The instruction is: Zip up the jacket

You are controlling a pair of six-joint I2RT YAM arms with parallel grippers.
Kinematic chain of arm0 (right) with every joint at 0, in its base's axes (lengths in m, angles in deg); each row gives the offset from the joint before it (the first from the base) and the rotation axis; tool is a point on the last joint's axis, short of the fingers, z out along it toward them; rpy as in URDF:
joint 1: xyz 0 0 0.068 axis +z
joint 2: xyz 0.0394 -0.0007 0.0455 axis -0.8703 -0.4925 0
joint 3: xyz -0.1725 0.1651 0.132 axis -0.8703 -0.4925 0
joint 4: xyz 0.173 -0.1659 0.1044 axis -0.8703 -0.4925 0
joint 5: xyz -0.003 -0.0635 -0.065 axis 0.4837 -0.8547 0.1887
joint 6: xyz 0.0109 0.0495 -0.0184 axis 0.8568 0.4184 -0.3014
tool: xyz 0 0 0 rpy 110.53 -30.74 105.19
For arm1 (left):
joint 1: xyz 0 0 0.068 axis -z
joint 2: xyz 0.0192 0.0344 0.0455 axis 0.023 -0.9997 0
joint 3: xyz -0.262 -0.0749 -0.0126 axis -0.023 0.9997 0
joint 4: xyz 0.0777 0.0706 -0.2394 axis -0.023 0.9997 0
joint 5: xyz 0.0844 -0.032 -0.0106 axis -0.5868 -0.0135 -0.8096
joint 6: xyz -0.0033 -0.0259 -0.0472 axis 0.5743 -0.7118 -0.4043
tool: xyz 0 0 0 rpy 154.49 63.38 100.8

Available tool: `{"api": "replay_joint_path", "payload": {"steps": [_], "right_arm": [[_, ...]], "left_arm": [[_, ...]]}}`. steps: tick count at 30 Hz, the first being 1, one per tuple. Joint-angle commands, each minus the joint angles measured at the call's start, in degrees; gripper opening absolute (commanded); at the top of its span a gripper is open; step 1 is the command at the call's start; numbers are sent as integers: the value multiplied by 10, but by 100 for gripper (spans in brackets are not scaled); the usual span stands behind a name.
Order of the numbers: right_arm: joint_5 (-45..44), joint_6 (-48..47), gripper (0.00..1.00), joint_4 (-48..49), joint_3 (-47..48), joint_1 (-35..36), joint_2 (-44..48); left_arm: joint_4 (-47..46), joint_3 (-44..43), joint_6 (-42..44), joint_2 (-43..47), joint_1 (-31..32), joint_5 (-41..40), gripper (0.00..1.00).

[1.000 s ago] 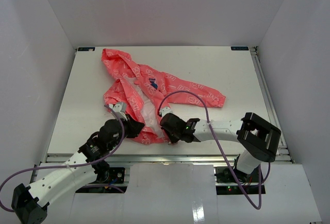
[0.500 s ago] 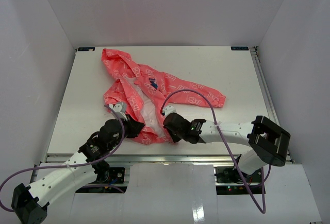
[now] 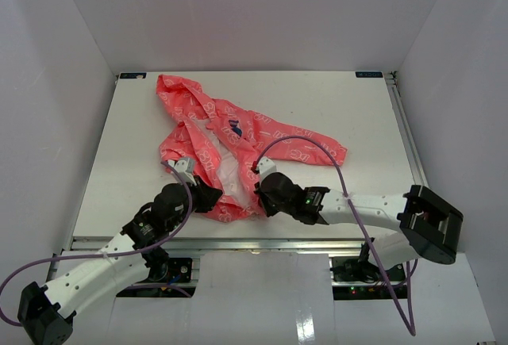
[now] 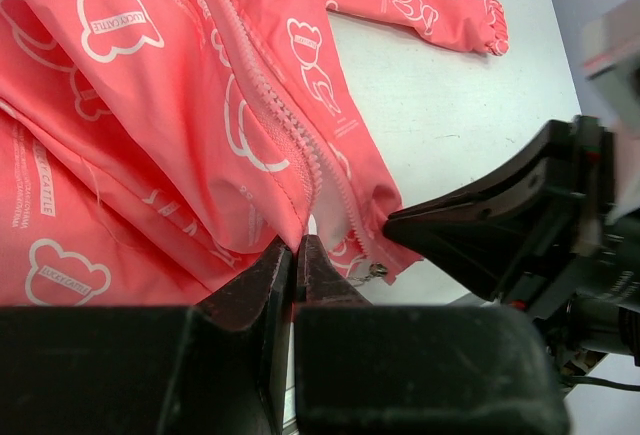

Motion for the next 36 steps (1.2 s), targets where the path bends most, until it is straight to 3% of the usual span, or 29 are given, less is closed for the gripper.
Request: {"api": "replay_joint_path", "payload": {"steps": [1,8,15,26,30,36], "right_arm": [[21,-9,8,124,-33,-2,54],[29,-20,8,228,-85,-3,95],[59,-14,8,327,-117,-4,81],[-98,44,23,37,-55,-3,35],[-145,40,37,-33,-26,0,39],[-61,-19,39,-40,17,4,-3]], "left_arm": [[-8,7,5,1,1,-1,0],[-54,20,10,23,0,26,0],[-122,46,3,42,1,50,0],[-73,41,-5,66,0,27,0],[-58,34,-4,51,0,11,0],[-61,36,-15,24,0,8,0]]}}
